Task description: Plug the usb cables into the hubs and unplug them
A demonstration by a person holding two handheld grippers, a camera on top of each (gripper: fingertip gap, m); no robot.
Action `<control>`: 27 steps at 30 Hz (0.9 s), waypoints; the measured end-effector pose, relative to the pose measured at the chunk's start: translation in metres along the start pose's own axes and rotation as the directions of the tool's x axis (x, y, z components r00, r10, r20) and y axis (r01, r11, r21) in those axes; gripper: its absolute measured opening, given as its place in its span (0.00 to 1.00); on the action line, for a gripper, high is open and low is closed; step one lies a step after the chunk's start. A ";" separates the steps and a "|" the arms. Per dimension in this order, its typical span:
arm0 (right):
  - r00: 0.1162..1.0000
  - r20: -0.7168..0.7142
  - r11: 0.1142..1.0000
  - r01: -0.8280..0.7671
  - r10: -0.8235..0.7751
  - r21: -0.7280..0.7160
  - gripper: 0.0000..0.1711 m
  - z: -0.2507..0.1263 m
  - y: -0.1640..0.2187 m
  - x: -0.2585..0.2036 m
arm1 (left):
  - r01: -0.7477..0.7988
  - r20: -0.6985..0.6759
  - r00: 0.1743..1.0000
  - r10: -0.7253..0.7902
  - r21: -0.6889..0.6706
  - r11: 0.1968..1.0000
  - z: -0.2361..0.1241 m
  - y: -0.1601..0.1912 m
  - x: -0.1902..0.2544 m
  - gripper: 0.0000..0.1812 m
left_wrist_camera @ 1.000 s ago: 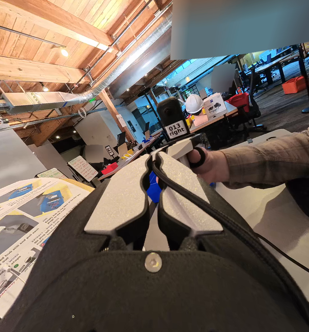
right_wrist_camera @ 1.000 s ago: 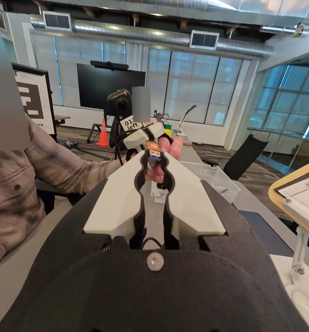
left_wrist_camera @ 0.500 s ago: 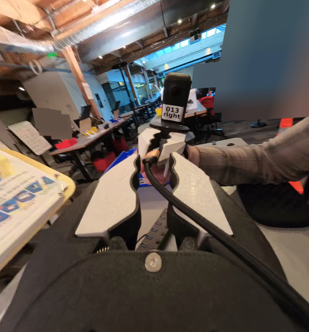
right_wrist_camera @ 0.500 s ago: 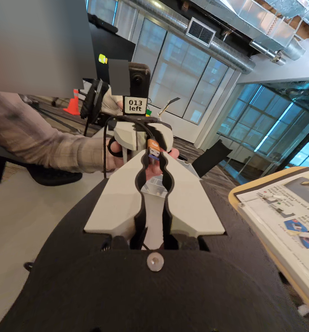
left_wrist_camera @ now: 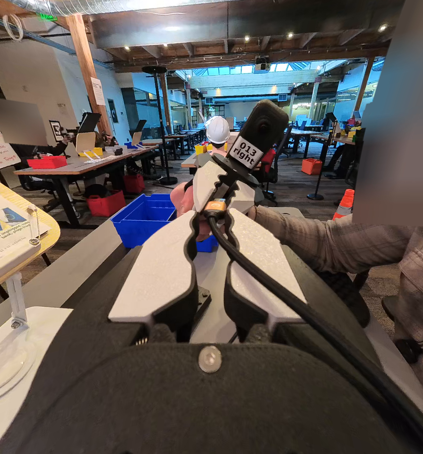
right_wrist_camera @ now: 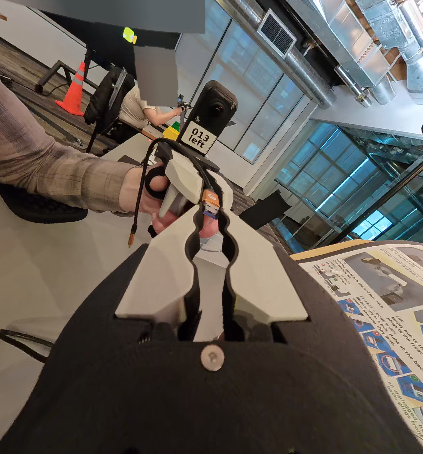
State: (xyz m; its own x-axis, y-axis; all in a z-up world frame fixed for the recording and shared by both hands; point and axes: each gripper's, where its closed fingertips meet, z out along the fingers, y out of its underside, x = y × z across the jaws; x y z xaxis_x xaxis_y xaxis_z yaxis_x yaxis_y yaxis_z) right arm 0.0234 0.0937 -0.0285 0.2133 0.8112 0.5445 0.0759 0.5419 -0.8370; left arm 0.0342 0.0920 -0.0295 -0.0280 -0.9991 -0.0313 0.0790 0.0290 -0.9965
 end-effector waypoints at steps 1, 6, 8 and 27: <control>1.000 -0.004 1.000 0.002 -0.002 -0.002 0.05 0.000 0.000 0.001 | 0.001 0.000 1.000 -0.001 0.003 1.000 0.000 0.000 0.000 0.10; 1.000 -0.015 1.000 -0.013 0.013 -0.007 0.05 0.000 0.001 0.003 | 0.010 0.006 1.000 -0.010 0.024 1.000 0.001 -0.001 -0.002 0.08; 1.000 -0.011 1.000 -0.023 0.023 -0.006 0.05 0.000 0.001 0.003 | -0.012 0.015 1.000 0.012 0.038 0.999 0.001 -0.002 -0.002 0.08; 0.999 0.011 0.998 -0.053 0.053 0.018 0.05 0.000 -0.002 0.002 | -0.039 0.031 0.999 0.037 0.060 0.997 0.001 -0.008 0.002 0.09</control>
State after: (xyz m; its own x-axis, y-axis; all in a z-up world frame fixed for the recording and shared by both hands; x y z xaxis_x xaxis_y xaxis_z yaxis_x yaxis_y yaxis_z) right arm 0.0236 0.0939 -0.0254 0.2066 0.8411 0.4999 0.0465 0.5019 -0.8637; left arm 0.0349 0.0900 -0.0210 0.0057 -0.9978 -0.0658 0.1397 0.0660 -0.9880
